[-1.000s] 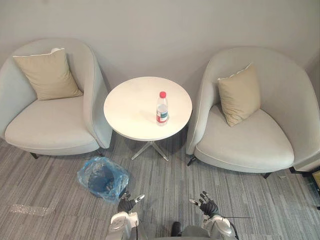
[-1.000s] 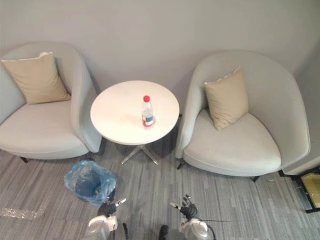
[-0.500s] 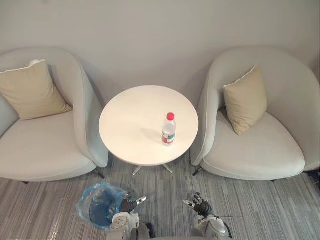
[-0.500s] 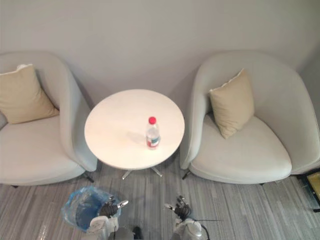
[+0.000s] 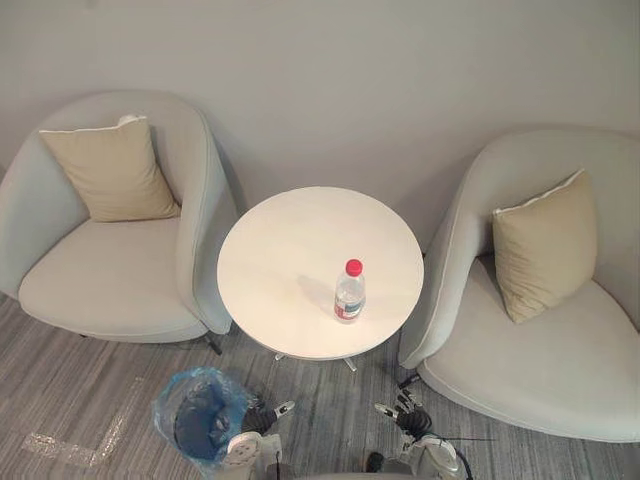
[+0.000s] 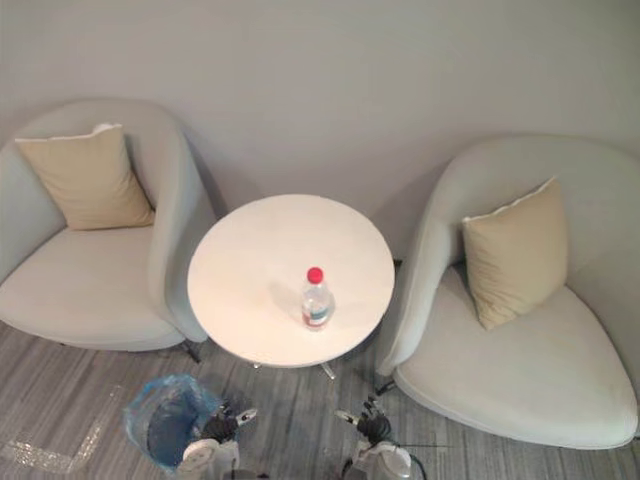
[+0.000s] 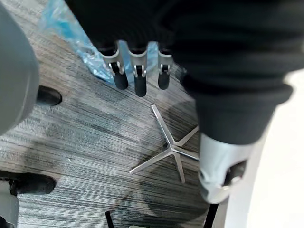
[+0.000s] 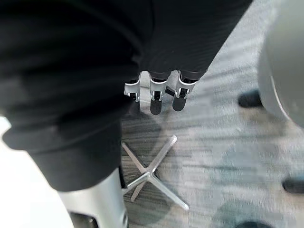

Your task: Gather rubbish on tea table into small bin, then transfer packed bag to large trash can.

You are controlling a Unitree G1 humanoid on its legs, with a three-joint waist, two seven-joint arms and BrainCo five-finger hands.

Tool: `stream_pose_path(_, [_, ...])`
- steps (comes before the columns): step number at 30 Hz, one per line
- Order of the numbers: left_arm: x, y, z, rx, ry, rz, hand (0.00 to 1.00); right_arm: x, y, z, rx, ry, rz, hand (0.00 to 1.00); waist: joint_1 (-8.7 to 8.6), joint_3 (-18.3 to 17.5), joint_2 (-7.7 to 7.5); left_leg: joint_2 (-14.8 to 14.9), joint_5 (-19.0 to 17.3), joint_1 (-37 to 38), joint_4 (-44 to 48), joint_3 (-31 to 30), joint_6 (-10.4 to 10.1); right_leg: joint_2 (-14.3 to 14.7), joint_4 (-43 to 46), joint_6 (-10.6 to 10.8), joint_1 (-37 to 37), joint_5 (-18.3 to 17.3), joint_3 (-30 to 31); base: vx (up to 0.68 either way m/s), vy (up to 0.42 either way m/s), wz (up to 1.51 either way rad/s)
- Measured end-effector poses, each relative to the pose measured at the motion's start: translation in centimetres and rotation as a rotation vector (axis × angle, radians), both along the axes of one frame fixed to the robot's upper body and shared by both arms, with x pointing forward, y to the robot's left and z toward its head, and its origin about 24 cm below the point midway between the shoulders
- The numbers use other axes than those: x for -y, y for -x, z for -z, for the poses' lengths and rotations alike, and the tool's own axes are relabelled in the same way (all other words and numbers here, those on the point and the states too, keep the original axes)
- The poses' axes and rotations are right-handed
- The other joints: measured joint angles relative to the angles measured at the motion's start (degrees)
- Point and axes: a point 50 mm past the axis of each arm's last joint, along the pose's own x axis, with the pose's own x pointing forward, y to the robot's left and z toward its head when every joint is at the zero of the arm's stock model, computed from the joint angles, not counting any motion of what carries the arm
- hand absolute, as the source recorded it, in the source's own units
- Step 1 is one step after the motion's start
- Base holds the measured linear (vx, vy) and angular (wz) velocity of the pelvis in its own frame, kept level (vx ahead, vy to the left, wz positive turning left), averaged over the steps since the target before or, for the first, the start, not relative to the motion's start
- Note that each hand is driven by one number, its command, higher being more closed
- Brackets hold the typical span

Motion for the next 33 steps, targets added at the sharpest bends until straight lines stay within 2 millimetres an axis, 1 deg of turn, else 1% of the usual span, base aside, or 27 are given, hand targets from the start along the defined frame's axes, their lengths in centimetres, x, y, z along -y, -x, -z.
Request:
stream_pose_path(1, [0.0,0.0,0.0,0.0,-0.001,0.0,0.0,0.2,-0.2,-0.2,0.011,0.012,-0.004,0.0,0.0,0.0,-0.08,0.0,0.2,0.0,-0.2,0.0,0.0,0.0,-0.1,0.0,0.0,0.1,0.0,-0.01,0.004,0.08])
stream_pose_path(2, [-0.1,0.1,0.0,-0.004,-0.009,-0.002,0.0,0.5,-1.2,-1.4,0.087,0.059,-0.023,0.0,-0.13,0.1,-0.25,-0.2,0.4,-0.7,-0.3,-0.1,0.1,-0.1,-1.2,0.1,-0.1,0.8,-0.2,0.0,0.0,0.0])
stream_pose_path(3, [-0.1,0.1,0.0,-0.005,-0.013,-0.001,0.0,0.5,-1.4,-1.7,0.107,0.068,-0.023,0.0,-0.13,0.1,-0.25,-0.3,0.5,-0.8,-0.3,-0.1,0.1,-0.1,-1.5,0.1,-0.1,1.0,-0.2,0.0,0.0,0.0])
stream_pose_path(4, [-0.2,0.1,0.0,-0.005,-0.023,-0.005,0.0,0.9,-2.2,-2.9,0.177,0.105,-0.023,0.0,-0.14,0.1,-0.21,-0.6,0.7,-0.9,-0.4,-0.1,0.1,-0.2,-2.1,0.3,-0.1,1.4,-0.2,0.0,0.0,0.0])
stream_pose_path(5, [-0.3,0.1,0.0,-0.005,-0.028,-0.006,0.0,1.0,-2.5,-3.4,0.208,0.123,-0.028,0.0,-0.14,0.1,-0.19,-0.7,0.7,-0.9,-0.5,-0.1,0.2,-0.3,-2.2,0.4,0.0,1.5,-0.1,-0.01,0.031,0.0])
stream_pose_path(6, [-0.5,0.1,0.0,-0.006,-0.042,-0.005,0.0,1.4,-3.0,-4.6,0.278,0.16,-0.042,0.0,-0.19,0.1,-0.19,-0.9,0.9,-0.9,-0.8,-0.1,0.5,-0.6,-2.5,0.6,0.1,1.7,-0.1,-0.01,0.034,0.02])
stream_pose_path(9, [-1.1,0.4,-0.2,0.002,-0.072,0.018,0.0,1.9,-4.3,-6.9,0.401,0.238,-0.099,0.0,-0.39,0.1,-0.26,-1.6,1.7,-1.0,-1.6,-0.1,0.8,-0.9,-3.9,0.9,0.2,2.6,0.0,-0.02,0.04,0.04])
stream_pose_path(14, [-2.4,0.9,-0.2,-0.003,-0.108,0.022,0.0,1.6,-4.9,-7.4,0.435,0.293,-0.164,0.0,-0.37,0.1,-0.21,-1.6,1.8,-0.9,-1.8,-0.5,0.9,-0.7,-5.9,0.8,1.2,3.7,-0.1,0.0,0.004,-0.01])
stream_pose_path(19, [-2.9,1.2,-0.3,-0.001,-0.122,0.026,0.0,1.5,-5.7,-8.1,0.477,0.344,-0.213,0.0,-0.37,0.2,-0.15,-1.7,2.0,-1.2,-2.1,-0.8,0.9,-0.7,-6.7,0.9,1.1,4.1,-0.1,0.0,0.0,0.0])
stream_pose_path(22, [-2.9,1.1,-0.3,0.002,-0.123,0.031,0.0,1.4,-7.1,-9.3,0.542,0.366,-0.249,0.0,-0.37,0.5,0.21,-1.9,2.2,-2.0,-2.1,-1.0,1.1,-0.7,-8.0,0.9,1.1,5.1,-0.2,0.0,0.003,0.01])
stream_pose_path(25, [-3.0,1.3,-0.3,0.003,-0.134,0.046,0.0,1.3,-8.3,-10.4,0.601,0.376,-0.253,0.0,-0.37,0.8,0.7,-2.1,2.3,-2.2,-2.1,-1.6,1.2,-0.8,-8.2,0.9,1.2,5.2,-0.5,-0.01,0.007,0.08])
stream_pose_path(32, [-3.4,1.9,-0.3,0.002,-0.142,0.045,0.0,1.1,-10.7,-12.6,0.699,0.407,-0.199,0.0,-0.25,1.8,1.35,-2.6,2.5,-3.0,-2.1,-3.1,1.4,-1.1,-9.8,1.1,1.9,5.8,-1.8,0.0,0.004,0.13])
stream_pose_path(33, [-3.5,2.0,-0.3,0.013,-0.134,0.055,0.0,1.2,-12.5,-13.8,0.74,0.423,-0.151,0.0,0.05,2.5,1.43,-3.2,2.8,-4.1,-2.1,-4.7,1.9,-1.5,-10.7,1.2,1.9,6.1,-3.3,-0.01,0.016,0.42])
